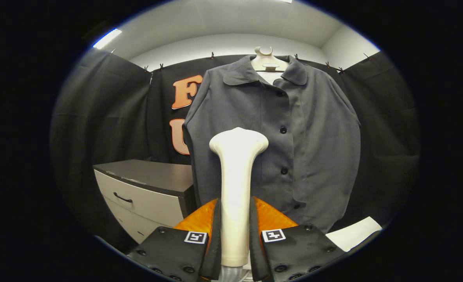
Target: Iron the clothes twice with a garment steamer, once on the left side and once on the right side.
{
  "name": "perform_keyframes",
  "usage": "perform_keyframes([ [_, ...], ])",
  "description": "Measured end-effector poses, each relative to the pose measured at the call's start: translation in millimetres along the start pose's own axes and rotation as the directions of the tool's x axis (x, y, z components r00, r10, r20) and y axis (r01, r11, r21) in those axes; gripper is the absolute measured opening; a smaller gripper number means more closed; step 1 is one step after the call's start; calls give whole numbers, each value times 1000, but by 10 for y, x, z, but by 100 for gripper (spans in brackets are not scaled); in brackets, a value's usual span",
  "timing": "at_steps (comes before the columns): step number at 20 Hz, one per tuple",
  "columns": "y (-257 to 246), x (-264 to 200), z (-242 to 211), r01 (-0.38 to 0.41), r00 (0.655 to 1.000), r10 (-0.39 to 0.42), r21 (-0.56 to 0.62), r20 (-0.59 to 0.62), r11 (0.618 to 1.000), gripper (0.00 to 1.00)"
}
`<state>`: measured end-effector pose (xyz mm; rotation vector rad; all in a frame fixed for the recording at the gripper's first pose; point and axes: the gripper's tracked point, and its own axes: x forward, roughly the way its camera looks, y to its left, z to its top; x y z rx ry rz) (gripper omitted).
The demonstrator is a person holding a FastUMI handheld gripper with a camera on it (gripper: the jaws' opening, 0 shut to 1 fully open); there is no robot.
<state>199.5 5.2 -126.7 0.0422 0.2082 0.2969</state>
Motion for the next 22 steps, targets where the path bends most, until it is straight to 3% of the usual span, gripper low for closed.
perform_keyframes([
  [14,14,-167,-640,11,995,-11,3,-95,1000,38],
  [22,61,-370,-532,-2,999,1,-6,-51,1000,37],
])
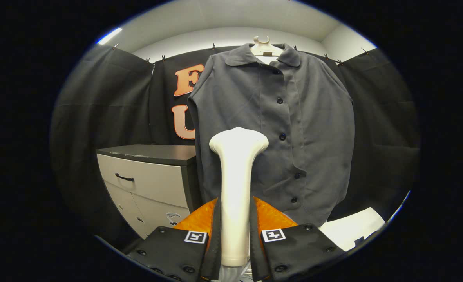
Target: Iron the clothes twice with a garment steamer, once on the left side and once on the right side.
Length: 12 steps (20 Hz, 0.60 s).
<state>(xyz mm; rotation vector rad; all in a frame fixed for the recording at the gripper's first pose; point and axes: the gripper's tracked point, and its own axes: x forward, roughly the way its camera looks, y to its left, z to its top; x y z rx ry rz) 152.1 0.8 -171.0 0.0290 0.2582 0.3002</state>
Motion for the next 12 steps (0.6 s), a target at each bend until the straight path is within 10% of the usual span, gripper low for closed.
perform_keyframes([
  [12,-119,-575,1143,-9,978,6,14,207,1000,37],
])
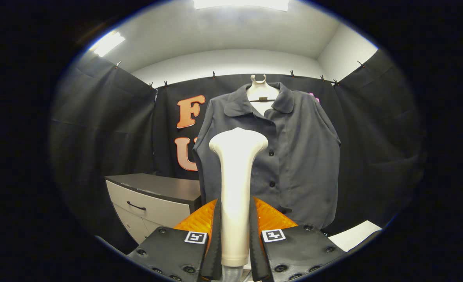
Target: Iron the clothes twice with a garment steamer, once on the left side and once on the right side.
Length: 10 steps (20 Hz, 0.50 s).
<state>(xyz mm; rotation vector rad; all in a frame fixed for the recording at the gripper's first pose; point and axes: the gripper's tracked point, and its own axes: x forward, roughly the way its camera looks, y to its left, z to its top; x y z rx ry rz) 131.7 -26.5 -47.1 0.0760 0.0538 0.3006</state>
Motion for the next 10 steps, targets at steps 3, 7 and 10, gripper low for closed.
perform_keyframes([
  [3,-154,-31,236,10,999,-11,7,32,1000,37],
  [7,-517,58,410,65,996,-64,-9,69,998,37],
  [10,-879,168,448,108,992,-107,-8,69,994,37],
])
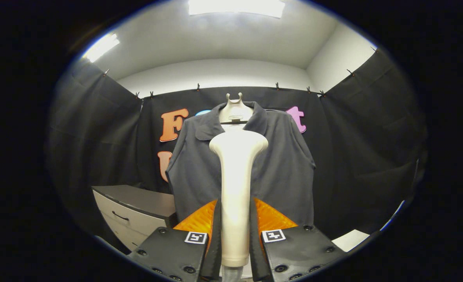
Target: Iron the clothes twice with a garment steamer, once on the left side and once on the right side.
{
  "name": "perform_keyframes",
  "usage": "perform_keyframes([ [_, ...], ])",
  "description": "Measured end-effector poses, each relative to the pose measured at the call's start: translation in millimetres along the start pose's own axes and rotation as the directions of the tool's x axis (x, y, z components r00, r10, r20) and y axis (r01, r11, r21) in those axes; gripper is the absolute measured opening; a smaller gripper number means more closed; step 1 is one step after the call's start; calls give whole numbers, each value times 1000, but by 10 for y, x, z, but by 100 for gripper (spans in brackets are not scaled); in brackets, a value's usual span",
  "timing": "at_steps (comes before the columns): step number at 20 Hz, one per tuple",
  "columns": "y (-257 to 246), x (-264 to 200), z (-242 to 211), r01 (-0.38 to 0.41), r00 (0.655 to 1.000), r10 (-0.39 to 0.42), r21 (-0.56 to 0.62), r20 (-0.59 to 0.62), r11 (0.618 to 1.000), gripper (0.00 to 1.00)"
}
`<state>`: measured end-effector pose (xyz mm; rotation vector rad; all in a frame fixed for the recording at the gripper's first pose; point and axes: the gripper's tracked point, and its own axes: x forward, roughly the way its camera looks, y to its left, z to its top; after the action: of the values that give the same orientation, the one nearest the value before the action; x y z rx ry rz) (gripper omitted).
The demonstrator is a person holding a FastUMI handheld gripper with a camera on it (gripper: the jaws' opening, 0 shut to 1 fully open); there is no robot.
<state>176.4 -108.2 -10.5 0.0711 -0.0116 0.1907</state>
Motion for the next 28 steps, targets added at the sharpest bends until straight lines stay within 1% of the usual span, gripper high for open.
perform_keyframes([
  [2,-214,152,-22,27,1000,-27,13,-5,1000,37],
  [5,-498,331,-115,60,998,-60,-11,-13,998,37],
  [11,-795,605,-256,100,995,-100,5,-23,995,37],
  [19,-828,788,-443,87,995,-87,-6,-50,996,37],
  [28,-754,610,-768,77,992,-79,-17,-98,997,37],
])
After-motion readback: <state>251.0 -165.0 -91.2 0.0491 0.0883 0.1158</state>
